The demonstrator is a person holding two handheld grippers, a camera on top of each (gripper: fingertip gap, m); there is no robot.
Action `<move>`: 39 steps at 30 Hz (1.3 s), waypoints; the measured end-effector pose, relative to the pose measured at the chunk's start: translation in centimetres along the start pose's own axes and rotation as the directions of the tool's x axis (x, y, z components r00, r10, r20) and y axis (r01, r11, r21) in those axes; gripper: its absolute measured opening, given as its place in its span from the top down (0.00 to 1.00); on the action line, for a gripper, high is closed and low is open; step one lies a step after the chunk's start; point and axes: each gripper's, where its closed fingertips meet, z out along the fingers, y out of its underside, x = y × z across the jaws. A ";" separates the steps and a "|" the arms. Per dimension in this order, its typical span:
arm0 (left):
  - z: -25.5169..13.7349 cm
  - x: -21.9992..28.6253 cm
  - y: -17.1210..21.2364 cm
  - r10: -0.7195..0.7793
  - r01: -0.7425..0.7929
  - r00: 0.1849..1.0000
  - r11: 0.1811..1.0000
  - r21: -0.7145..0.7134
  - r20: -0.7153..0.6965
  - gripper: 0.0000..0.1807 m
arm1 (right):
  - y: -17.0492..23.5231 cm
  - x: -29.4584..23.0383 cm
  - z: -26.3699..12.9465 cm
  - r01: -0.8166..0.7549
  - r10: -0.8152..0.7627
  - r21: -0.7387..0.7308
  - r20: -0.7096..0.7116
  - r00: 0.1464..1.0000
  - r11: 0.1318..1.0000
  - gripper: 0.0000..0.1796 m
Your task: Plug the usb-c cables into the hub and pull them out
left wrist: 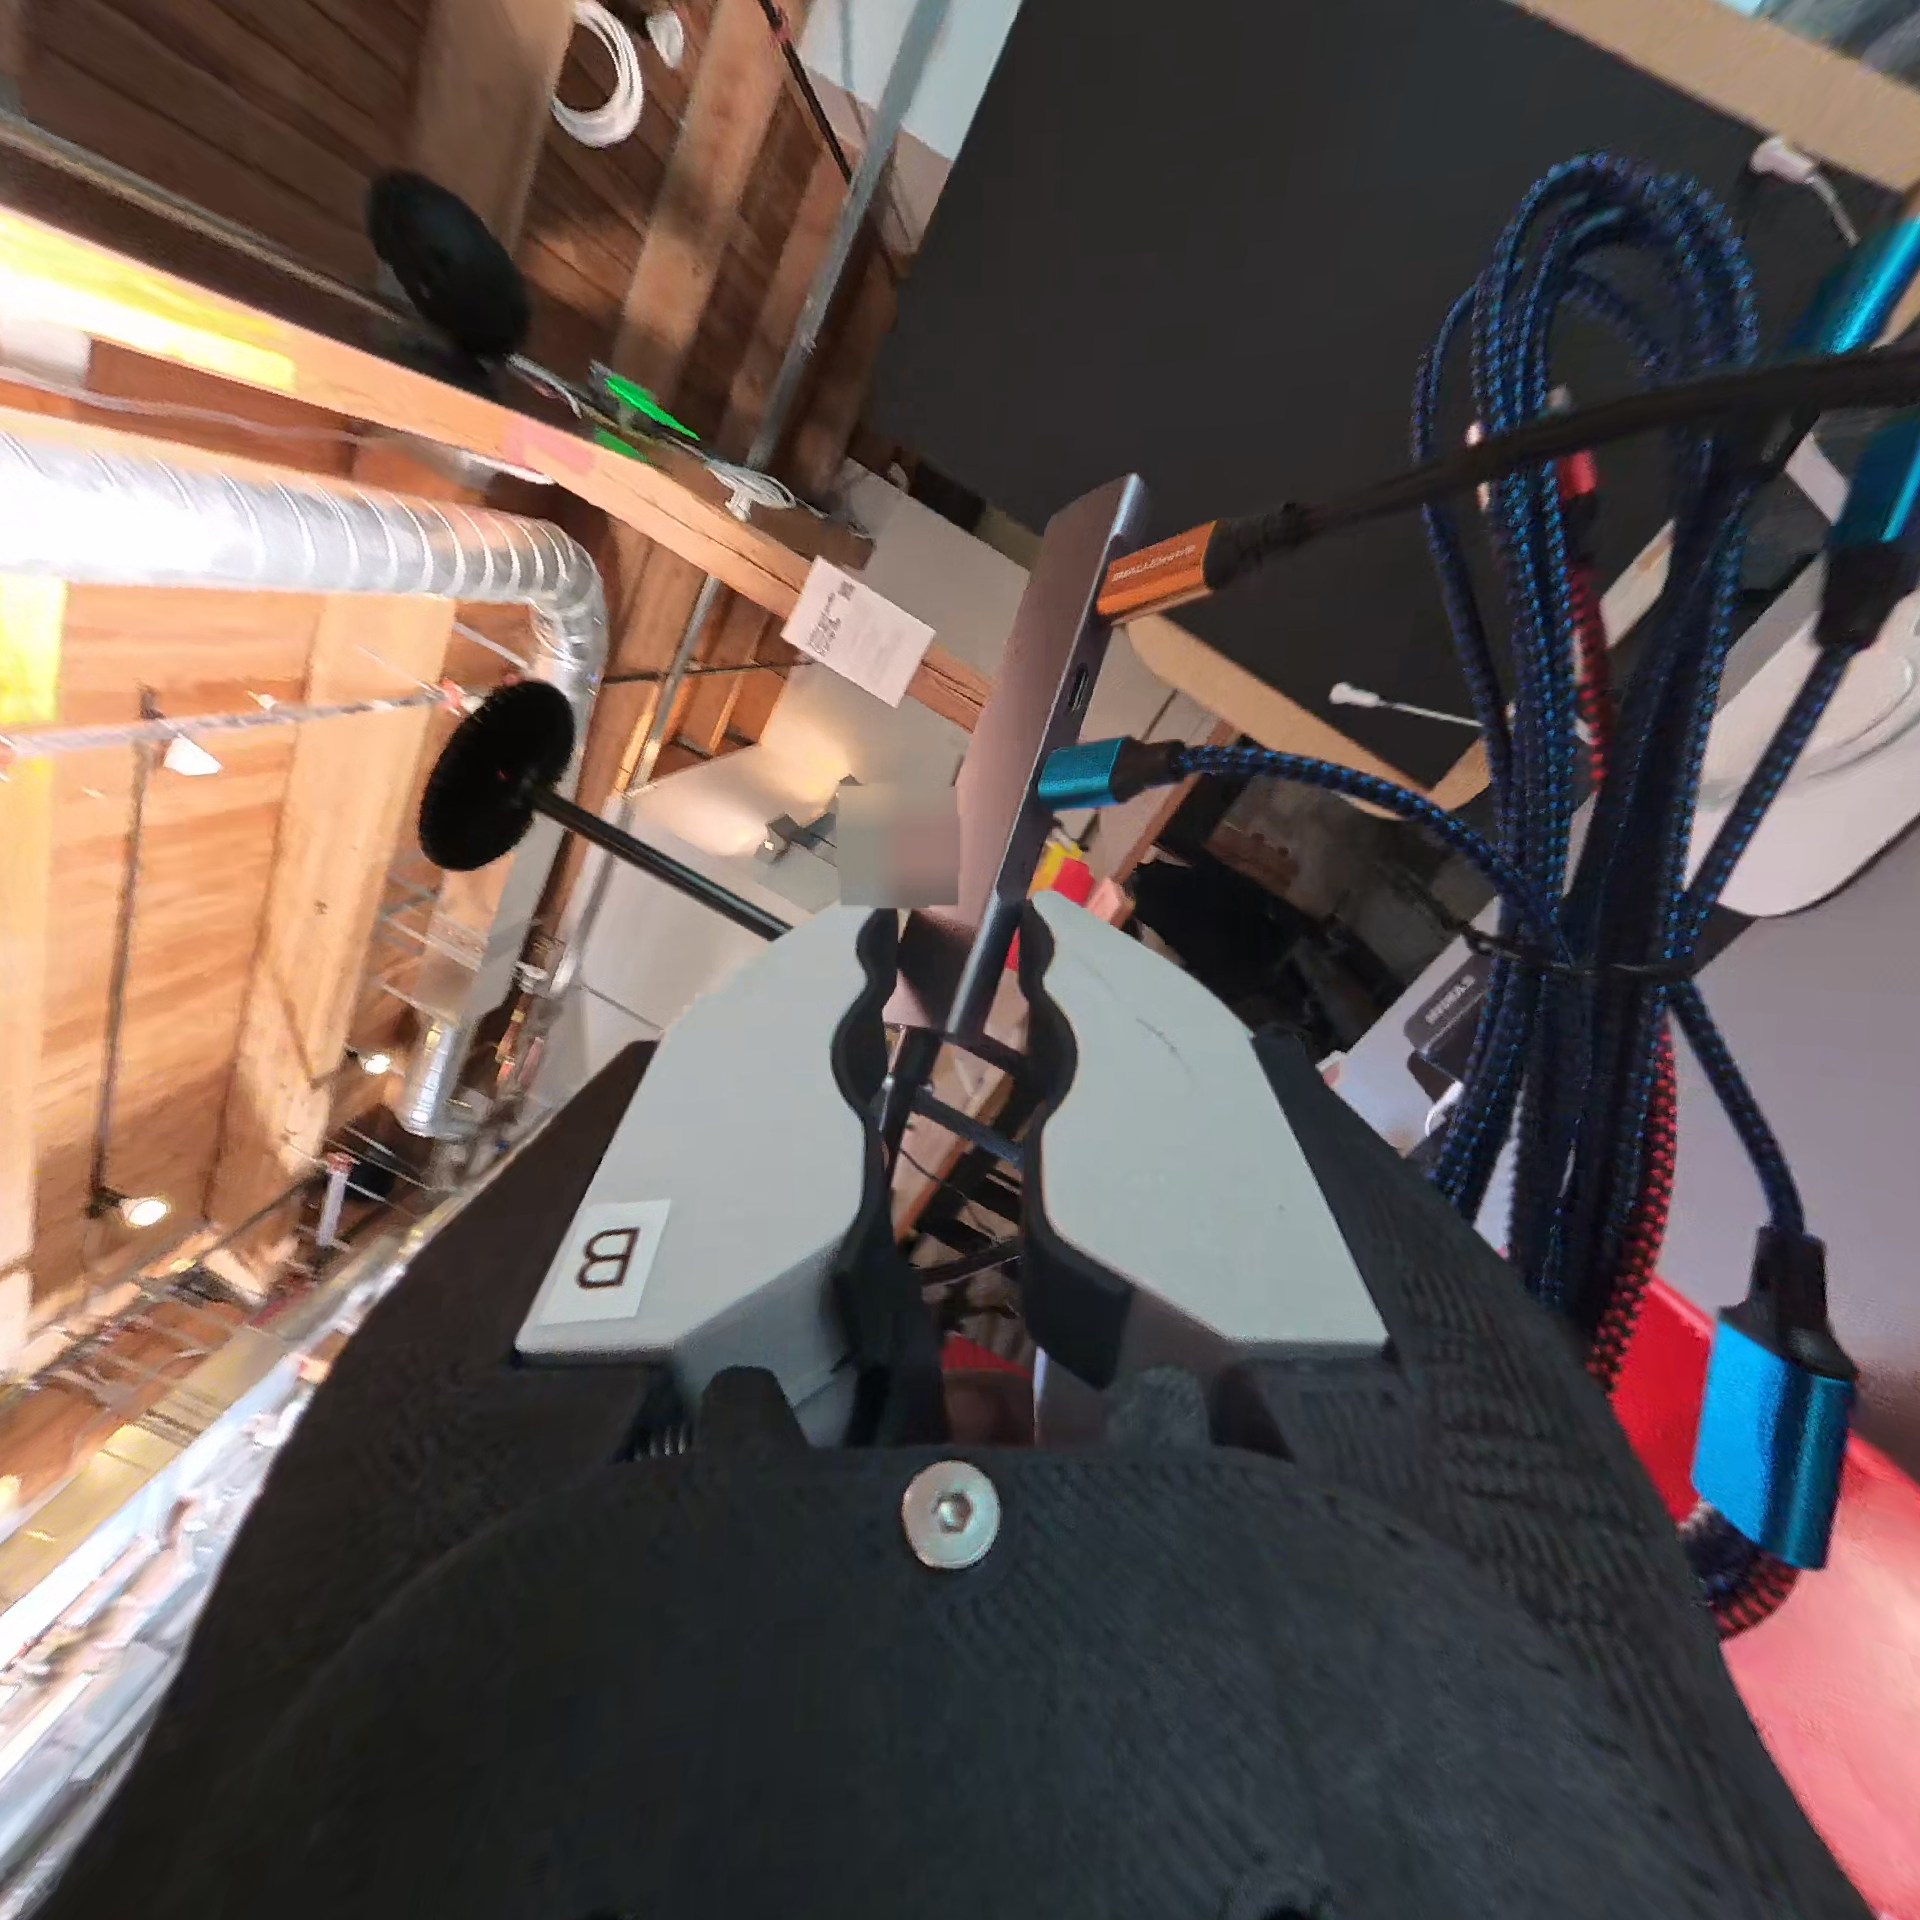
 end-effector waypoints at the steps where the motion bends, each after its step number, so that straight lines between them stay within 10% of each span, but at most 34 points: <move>1: -0.5 1.3 -1.2 0.031 -0.031 0.999 0.999 0.010 0.019 0.88 | -0.3 -0.1 -0.1 0.004 -0.004 0.020 0.002 1.000 1.000 0.46; 10: -8.1 16.9 -7.8 0.198 -0.210 0.975 0.970 0.118 0.104 0.90 | -5.2 -1.6 -2.4 0.273 -0.259 0.133 -0.114 0.959 0.953 0.74; 19: -13.0 29.1 -11.3 0.356 -0.360 0.932 0.876 0.322 0.074 0.92 | 0.8 -1.3 -1.2 0.363 -0.437 -0.395 -0.113 0.892 0.844 0.77; 27: -14.1 30.7 -11.9 0.400 -0.396 0.913 0.829 0.394 0.076 0.92 | 2.9 0.0 -1.2 0.417 -0.527 -0.478 -0.118 0.842 0.773 0.94; 32: -15.2 32.3 -11.1 0.034 0.135 0.906 0.922 0.362 -0.423 0.80 | 2.4 0.8 -1.2 0.627 -0.755 -0.481 -0.123 0.644 0.613 0.94; 36: -16.1 30.1 -11.8 -0.405 0.684 0.527 0.723 0.091 -0.747 0.69 | 2.6 0.6 -1.1 0.680 -0.809 -0.481 -0.116 0.576 0.553 0.94; 39: -15.6 31.2 -12.0 -0.425 0.687 0.450 0.727 0.000 -0.786 0.64 | 2.6 0.1 -1.0 0.683 -0.810 -0.475 -0.120 0.574 0.555 0.94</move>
